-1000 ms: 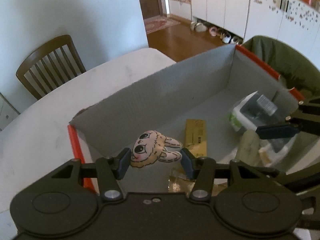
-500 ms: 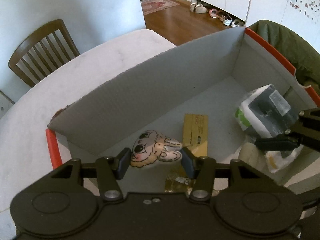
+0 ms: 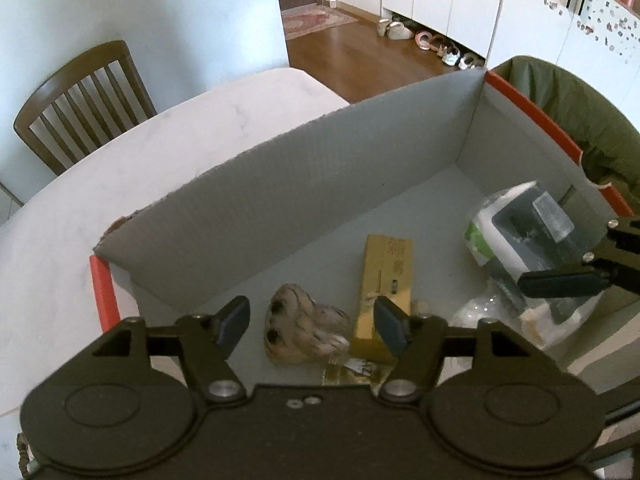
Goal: Organize objects
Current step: 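Open both grippers to drop the bunny plush and soap into the box, then withdraw both grippers from the red box back over the table items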
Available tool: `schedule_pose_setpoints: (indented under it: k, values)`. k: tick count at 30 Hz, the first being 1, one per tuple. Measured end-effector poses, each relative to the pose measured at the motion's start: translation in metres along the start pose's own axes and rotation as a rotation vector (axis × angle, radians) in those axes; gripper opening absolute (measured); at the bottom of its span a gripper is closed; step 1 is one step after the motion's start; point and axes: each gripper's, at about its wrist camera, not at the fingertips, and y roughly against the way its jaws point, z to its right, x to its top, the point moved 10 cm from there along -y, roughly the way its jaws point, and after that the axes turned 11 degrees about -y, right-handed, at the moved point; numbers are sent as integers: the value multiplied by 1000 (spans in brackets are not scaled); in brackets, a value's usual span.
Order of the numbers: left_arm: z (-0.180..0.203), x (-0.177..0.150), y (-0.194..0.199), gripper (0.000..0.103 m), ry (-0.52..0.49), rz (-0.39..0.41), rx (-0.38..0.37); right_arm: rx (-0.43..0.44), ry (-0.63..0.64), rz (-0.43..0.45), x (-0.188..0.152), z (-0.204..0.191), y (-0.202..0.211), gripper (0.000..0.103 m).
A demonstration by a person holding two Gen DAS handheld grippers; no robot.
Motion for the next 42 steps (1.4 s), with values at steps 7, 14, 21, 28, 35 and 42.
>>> schedule_pose_setpoints:
  k: [7, 14, 21, 28, 35, 42]
  values:
    - [0, -3, 25, 73, 29, 57, -26, 19, -39, 75, 6, 3, 28, 58]
    - [0, -10, 64, 74, 50, 138, -35, 48, -75, 131, 8, -1, 58, 58]
    - [-8, -9, 99, 75, 72, 218, -30, 39, -84, 183, 7, -15, 83, 58]
    - [-21, -27, 137, 78, 89, 290, -31, 43, -122, 243, 8, -39, 107, 59]
    - [-38, -51, 168, 82, 77, 345, -25, 36, -168, 296, 8, -70, 124, 63]
    - [-60, -78, 192, 92, 73, 386, -25, 49, -204, 344, 5, -107, 132, 72]
